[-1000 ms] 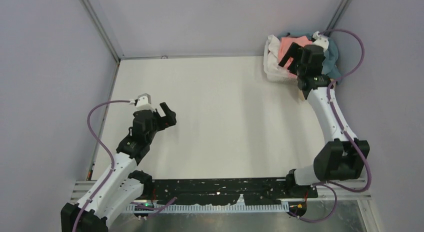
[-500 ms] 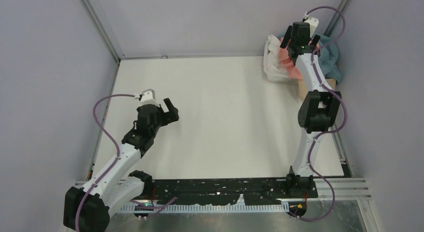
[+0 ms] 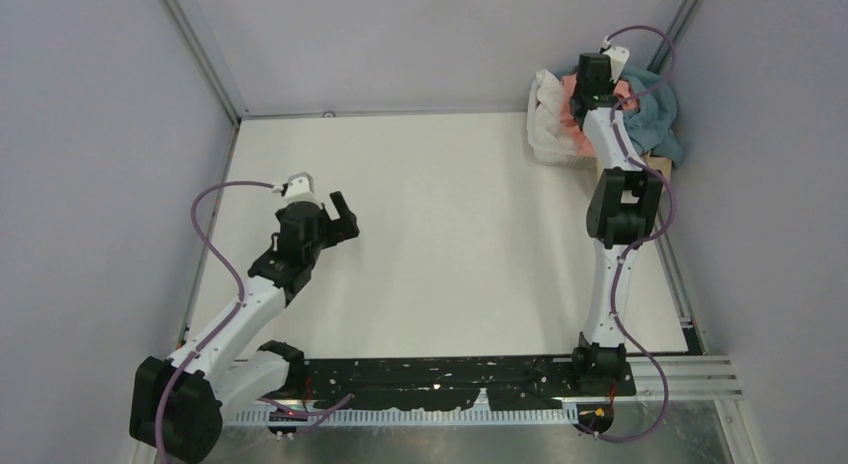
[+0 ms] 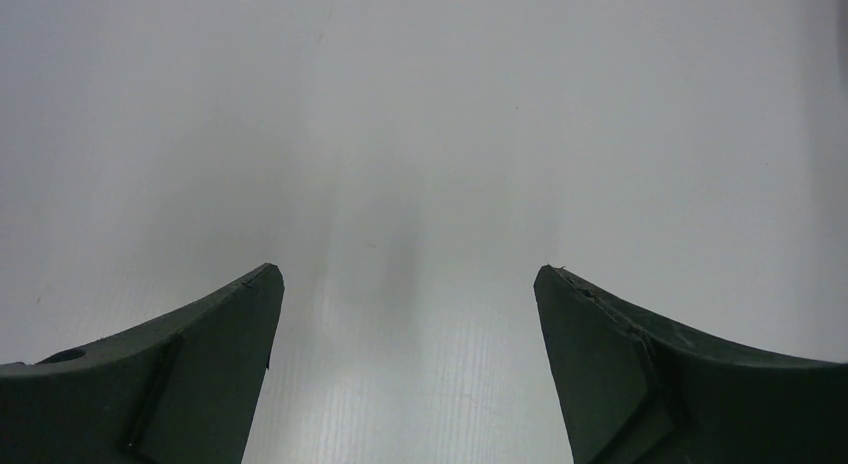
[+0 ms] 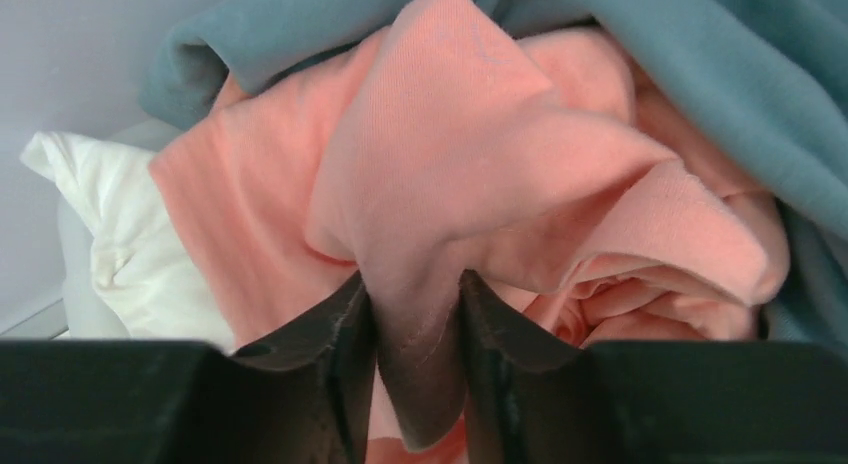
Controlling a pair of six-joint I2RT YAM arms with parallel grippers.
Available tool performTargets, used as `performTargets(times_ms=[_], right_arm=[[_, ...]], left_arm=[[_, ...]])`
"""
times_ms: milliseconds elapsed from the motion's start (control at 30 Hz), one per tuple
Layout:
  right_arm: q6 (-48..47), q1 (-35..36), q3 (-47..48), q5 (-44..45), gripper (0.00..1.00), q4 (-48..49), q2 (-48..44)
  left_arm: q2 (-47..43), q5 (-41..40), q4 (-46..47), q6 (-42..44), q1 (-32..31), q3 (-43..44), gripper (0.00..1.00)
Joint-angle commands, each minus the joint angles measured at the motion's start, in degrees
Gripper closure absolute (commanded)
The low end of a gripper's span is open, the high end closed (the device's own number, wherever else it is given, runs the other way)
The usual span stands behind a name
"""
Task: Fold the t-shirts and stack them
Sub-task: Grab crumpled tshirt from bin with the right arm, then move the tshirt to the center of the board
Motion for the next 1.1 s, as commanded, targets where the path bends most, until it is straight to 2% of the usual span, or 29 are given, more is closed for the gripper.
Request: performTargets(times_ms=[0,67,100,167,400,533,767,967,1067], right_arm=[[0.8,-0.4,3.5,0.1,0.67,4.3,-4.1],[0.4,-0.3,3.6,-1.0,0.77,4.5,-6.3],[0.3,-0.3,3.6,-1.3,0.88,4.4,-7.1],[-0.1,-0.2,3.6,-2.3,0.94,3.9,-9.9],[-5.0,2.1,7.6,-7.7,0.94,-0.6,-20.6],[-5.9,5.7,8.8,-14.3,0.95,-0.5,-26.7],[-10.9,16.8,8.4,-18.5,0.95,0.5,-34.3],[-11.2,23.6,11.5,-19.6,0.95,8.7,-35.5],[-7.3,25.1,11.0,-24.8,0.95,14.0,-36.2]], left_arm=[[0.1,-1.2,1.4,1.0,0.1,2.7,0.0],[-0.1,-0.8,1.4,1.0,0.1,2.7,0.0],[-0.2,-0.7,1.3,0.9,0.1,2.6,0.0],[-0.6,-0.6,1.1,0.6,0.1,2.5,0.0],[-2.1,0.4,0.9,-0.8,0.1,1.4,0.01],[-3.5,1.4,0.0,-1.3,0.1,1.1,0.0],[-8.1,0.4,-2.1,-2.5,0.1,-0.5,0.0],[-12.2,-0.8,-4.8,-2.6,0.1,-1.3,0.01],[-13.7,-1.7,-5.6,-2.8,0.1,-1.6,0.0]])
